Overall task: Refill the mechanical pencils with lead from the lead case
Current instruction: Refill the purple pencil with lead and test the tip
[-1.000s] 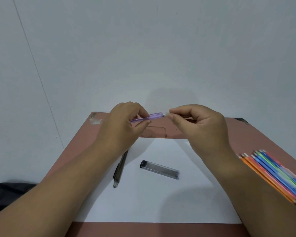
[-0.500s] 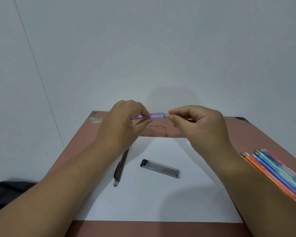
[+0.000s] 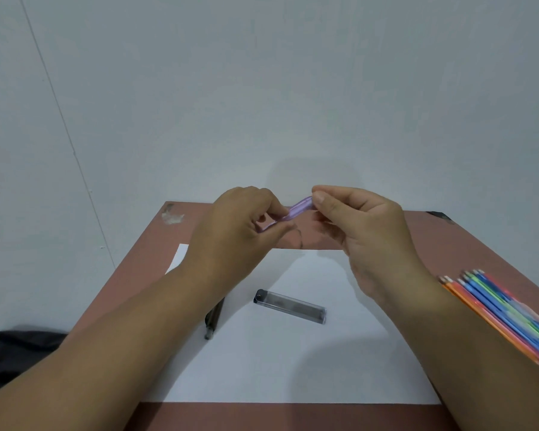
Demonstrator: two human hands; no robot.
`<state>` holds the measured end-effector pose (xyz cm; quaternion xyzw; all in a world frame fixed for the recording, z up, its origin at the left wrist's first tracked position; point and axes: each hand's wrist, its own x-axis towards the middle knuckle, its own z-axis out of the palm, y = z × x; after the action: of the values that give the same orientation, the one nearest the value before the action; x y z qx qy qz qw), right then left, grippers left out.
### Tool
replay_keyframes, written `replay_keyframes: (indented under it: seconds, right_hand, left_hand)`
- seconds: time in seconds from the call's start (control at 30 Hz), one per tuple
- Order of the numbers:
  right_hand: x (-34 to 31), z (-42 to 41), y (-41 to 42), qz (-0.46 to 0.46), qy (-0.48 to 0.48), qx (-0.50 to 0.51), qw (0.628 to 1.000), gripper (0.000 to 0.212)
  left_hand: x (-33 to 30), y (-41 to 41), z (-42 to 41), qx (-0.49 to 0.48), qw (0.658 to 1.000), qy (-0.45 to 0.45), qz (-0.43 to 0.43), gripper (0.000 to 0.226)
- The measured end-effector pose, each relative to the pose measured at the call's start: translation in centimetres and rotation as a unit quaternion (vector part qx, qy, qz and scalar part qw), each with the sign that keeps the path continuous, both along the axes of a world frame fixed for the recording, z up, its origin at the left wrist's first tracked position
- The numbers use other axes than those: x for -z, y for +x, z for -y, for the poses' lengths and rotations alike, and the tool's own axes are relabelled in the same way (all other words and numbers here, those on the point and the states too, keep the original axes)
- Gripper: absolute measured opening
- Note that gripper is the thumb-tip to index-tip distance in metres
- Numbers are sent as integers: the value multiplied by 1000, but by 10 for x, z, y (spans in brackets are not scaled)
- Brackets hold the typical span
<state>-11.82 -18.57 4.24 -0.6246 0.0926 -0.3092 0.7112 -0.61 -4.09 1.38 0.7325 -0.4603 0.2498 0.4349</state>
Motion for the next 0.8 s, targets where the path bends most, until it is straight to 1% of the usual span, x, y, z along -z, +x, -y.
replay_keyframes:
  seconds: [0.07,0.13,0.23,0.3,0.37,0.43,0.5,0.6,0.63,0.7,0.73,0.8]
  right_hand:
    - [3,-2,1,-5,65,-65,996,19]
    - [7,-3,5,-14,91,-98,991,30]
    - [9,-2,9,1,145,-92,985,33]
    - [5,1,10,17,198,-73,977,33]
    - [1,5,10,36,250,-59,966,32]
    - [-1,11,11,64,301,-53,950,32]
    - [-3,15,13,96,339,-64,934,33]
    - [-5,23,12,122,372,-111,913,37]
    - [-6,25,10,123,372,-125,912,38]
    - [-7,29,7,130,364,-147,911,41]
    - [-8,30,5,136,363,-155,909,42]
    - [-9,32,2,152,368,-159,903,42]
  left_hand:
    - [-1,-6,2,-2,1000,5,-4,16]
    - [-2,-12,4,-8,1000,8,-27,19]
    - [-5,-17,5,27,993,0,-119,31]
    - [-5,-19,5,51,981,15,-187,28]
    - [-5,-20,6,88,962,27,-258,23]
    - [-4,-21,7,142,935,17,-325,26]
    - [-5,-25,7,179,915,20,-361,27]
    - [-9,-31,6,222,883,38,-411,18]
    - [-11,-32,6,239,867,39,-435,25]
    - [-15,-30,6,266,825,36,-497,62]
    - [-17,-29,6,274,805,39,-524,75]
    - [-18,-25,6,282,779,43,-558,88]
